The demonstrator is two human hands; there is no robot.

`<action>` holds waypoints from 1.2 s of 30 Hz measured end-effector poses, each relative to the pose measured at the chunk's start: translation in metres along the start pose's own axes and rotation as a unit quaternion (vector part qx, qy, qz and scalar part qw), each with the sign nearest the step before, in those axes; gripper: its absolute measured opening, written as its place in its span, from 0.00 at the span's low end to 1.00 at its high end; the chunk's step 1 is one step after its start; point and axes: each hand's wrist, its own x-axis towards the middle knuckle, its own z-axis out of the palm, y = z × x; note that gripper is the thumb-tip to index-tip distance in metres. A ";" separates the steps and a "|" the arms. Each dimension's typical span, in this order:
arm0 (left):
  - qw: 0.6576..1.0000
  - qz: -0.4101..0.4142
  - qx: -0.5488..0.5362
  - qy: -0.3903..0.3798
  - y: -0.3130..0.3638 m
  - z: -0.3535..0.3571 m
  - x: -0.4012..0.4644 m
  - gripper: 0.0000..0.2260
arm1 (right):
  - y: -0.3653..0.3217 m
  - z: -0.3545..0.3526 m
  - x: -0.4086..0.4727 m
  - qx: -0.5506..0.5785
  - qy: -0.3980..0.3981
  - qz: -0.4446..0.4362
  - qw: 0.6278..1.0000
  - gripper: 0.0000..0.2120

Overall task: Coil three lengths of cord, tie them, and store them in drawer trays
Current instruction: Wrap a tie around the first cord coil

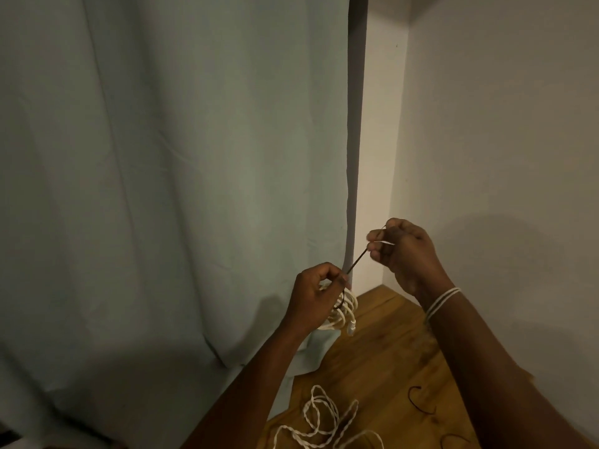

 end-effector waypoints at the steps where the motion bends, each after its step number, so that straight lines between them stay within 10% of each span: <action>1: 1.000 0.002 0.000 -0.004 -0.001 -0.001 -0.002 0.04 | -0.004 -0.002 0.003 0.015 0.022 -0.003 1.000 0.11; 30: 0.991 0.013 0.046 -0.125 -0.034 0.005 -0.014 0.06 | -0.012 -0.028 -0.010 -0.206 0.050 -0.104 0.972 0.12; 36: 0.989 -0.121 -0.079 -0.008 -0.019 0.009 0.001 0.03 | -0.026 -0.027 -0.015 -0.167 -0.018 -0.079 0.983 0.12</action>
